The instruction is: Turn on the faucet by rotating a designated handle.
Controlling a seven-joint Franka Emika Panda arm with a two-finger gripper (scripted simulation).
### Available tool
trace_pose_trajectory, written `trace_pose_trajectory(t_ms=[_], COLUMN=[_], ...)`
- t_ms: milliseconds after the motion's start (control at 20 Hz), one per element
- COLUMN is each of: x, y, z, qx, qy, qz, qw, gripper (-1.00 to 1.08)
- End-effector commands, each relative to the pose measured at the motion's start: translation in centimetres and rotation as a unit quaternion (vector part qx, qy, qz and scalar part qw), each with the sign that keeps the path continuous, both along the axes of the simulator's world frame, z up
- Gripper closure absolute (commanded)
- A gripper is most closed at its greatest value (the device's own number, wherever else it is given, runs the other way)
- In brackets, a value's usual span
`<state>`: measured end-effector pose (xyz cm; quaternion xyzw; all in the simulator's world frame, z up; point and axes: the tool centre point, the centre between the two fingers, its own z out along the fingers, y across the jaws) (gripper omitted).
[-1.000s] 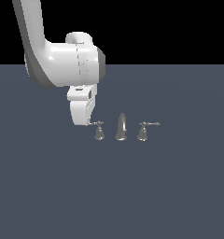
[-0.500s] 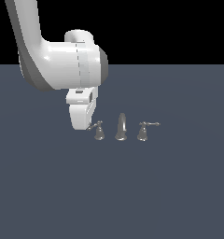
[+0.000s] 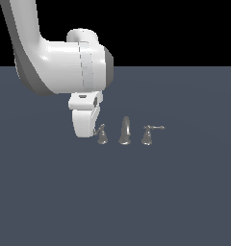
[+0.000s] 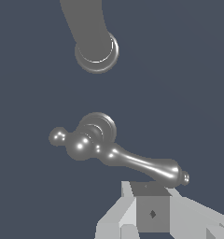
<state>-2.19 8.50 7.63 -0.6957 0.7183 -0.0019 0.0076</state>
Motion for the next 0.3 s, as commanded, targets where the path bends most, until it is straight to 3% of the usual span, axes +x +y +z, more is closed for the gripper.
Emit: trace_pose_trajectory(t_ms=[0,250], x=[-0.8,-1.9], y=[-1.7,-2.9], z=[0.0,0.0], qx=[-0.003,-0.004], qy=[0.004,0.006], qz=[-0.007,-0.005], qw=[1.0,1.0], gripper=[1.08,1.08])
